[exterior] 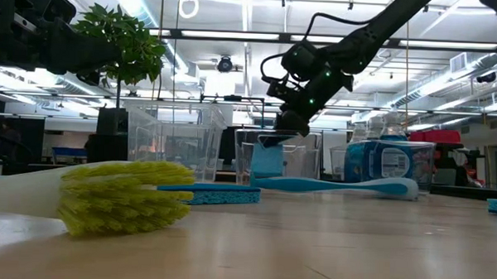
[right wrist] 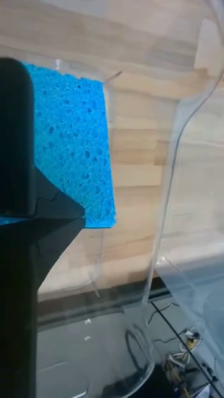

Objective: Pick & Place Kitchen Sink Supplies
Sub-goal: Put the blue sponge into the middle transparent bin

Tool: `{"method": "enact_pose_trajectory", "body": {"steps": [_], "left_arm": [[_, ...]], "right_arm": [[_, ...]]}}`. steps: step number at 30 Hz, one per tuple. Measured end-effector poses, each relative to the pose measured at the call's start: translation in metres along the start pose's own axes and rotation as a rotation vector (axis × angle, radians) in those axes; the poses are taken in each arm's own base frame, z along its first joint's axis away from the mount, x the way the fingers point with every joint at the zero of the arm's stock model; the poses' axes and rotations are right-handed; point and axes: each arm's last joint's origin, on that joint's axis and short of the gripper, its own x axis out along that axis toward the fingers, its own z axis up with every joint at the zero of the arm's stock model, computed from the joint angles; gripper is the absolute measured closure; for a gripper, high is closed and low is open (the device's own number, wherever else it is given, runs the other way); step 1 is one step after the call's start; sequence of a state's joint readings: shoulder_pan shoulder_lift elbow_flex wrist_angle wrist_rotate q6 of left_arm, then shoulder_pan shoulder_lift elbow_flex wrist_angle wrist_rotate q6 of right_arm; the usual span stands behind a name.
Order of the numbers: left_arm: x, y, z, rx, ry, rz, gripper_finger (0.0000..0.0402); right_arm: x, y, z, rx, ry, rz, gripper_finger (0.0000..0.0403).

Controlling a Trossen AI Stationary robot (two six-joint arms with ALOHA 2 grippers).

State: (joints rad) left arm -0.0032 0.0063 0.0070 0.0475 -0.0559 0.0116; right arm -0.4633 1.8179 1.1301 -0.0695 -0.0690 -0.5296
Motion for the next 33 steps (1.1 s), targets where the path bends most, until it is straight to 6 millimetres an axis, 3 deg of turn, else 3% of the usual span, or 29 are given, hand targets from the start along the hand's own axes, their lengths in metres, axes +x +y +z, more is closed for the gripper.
{"method": "enact_pose_trajectory", "body": {"steps": [9, 27, 33], "left_arm": [[0.0, 0.0, 0.0, 0.0, 0.0, 0.0, 0.0358], [0.0, 0.0, 0.0, 0.0, 0.0, 0.0, 0.0358], [0.0, 0.0, 0.0, 0.0, 0.0, 0.0, 0.0358]], "right_arm": [[0.001, 0.0, 0.0, -0.001, -0.006, -0.003, 0.0397], [0.0, 0.0, 0.001, -0.002, -0.006, -0.004, 0.0322], [-0.018, -0.005, 0.011, 0.011, -0.053, -0.031, 0.0305]]}}
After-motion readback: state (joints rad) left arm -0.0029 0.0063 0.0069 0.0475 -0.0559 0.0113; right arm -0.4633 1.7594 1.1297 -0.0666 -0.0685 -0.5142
